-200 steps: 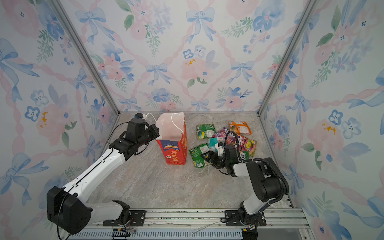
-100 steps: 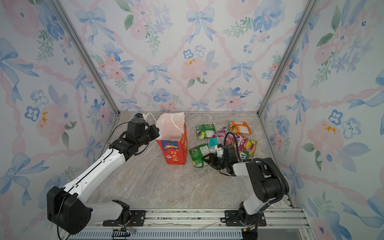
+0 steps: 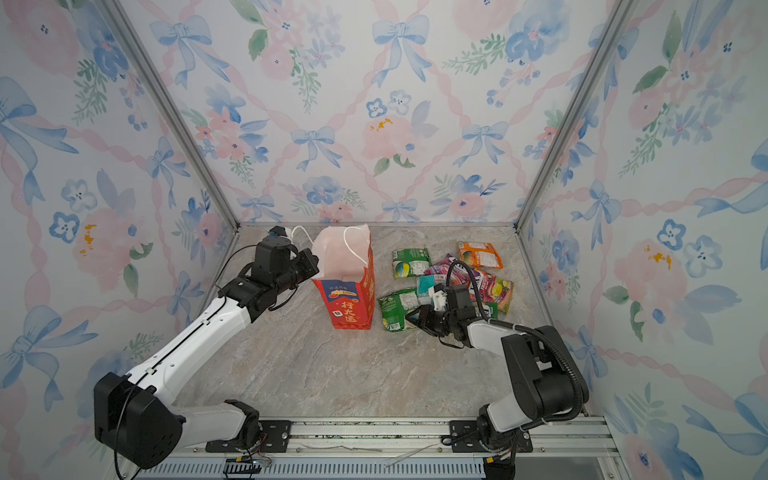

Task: Place the snacks into the paper bag
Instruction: 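Close the right gripper on the green candy packet's edge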

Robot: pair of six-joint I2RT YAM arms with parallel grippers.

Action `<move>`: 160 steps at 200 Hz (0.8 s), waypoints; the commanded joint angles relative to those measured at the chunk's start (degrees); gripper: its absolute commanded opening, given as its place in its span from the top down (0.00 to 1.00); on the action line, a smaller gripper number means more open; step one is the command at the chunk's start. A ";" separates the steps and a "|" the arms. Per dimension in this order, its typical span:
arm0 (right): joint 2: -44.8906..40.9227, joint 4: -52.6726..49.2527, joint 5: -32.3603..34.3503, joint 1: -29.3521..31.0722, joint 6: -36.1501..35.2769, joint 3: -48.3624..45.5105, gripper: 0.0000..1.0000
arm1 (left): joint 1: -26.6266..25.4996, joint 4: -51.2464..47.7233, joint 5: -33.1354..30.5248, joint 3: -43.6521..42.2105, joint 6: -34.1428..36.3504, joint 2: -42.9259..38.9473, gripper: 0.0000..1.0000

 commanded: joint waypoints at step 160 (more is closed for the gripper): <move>7.22 9.77 -2.91 0.55 3.28 0.10 0.66 | -0.40 -1.03 0.58 -1.12 0.03 0.41 1.00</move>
